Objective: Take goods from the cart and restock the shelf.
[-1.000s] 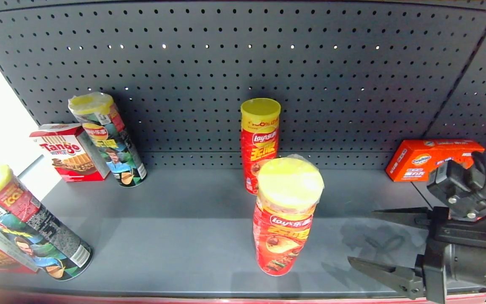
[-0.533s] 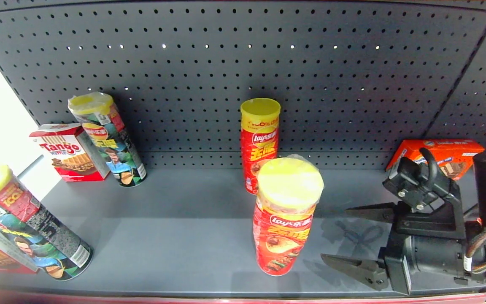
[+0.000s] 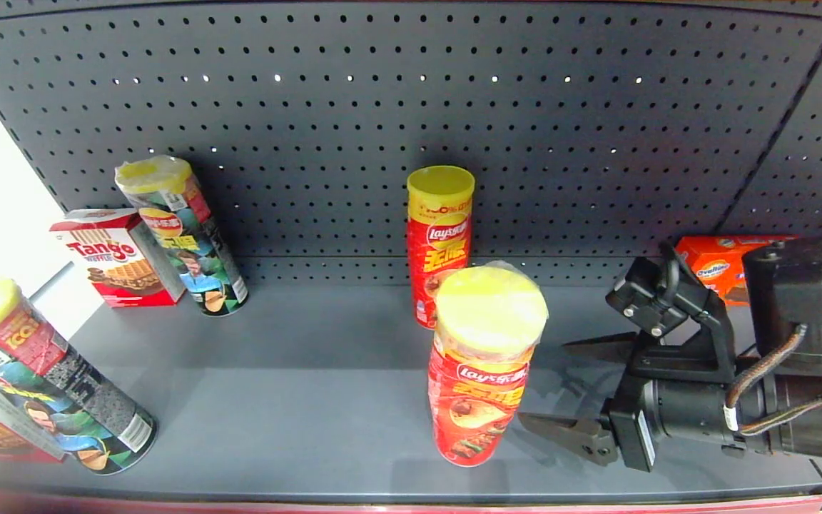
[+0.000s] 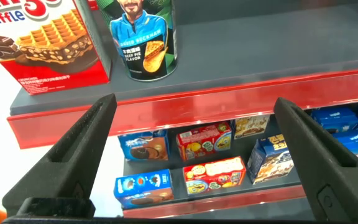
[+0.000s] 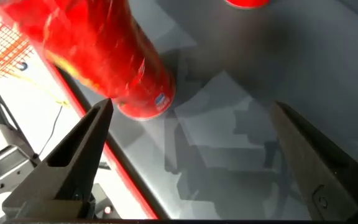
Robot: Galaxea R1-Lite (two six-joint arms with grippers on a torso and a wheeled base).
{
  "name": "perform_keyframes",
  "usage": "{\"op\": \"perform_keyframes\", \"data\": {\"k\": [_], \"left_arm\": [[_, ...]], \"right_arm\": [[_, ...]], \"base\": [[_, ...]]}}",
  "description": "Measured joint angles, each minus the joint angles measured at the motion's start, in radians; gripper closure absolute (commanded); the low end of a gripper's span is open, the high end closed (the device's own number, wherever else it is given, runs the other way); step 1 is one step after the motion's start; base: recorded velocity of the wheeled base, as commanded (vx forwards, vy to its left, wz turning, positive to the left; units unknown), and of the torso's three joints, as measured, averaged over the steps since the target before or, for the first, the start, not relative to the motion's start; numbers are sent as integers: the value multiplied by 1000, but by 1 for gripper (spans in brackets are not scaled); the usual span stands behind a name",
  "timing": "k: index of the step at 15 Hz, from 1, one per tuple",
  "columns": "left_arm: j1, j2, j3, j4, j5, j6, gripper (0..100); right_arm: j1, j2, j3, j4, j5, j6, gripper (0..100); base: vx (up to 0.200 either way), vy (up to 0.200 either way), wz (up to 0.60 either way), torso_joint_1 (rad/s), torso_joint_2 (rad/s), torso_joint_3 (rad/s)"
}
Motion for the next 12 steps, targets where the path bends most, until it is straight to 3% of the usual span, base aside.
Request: {"op": "perform_keyframes", "data": {"k": [12], "left_arm": [[0,0,0,0,0,-1,0]], "right_arm": [[-52,53,-40,-13,-5,-18,0]], "base": [[0,0,0,0,0,0]]}}
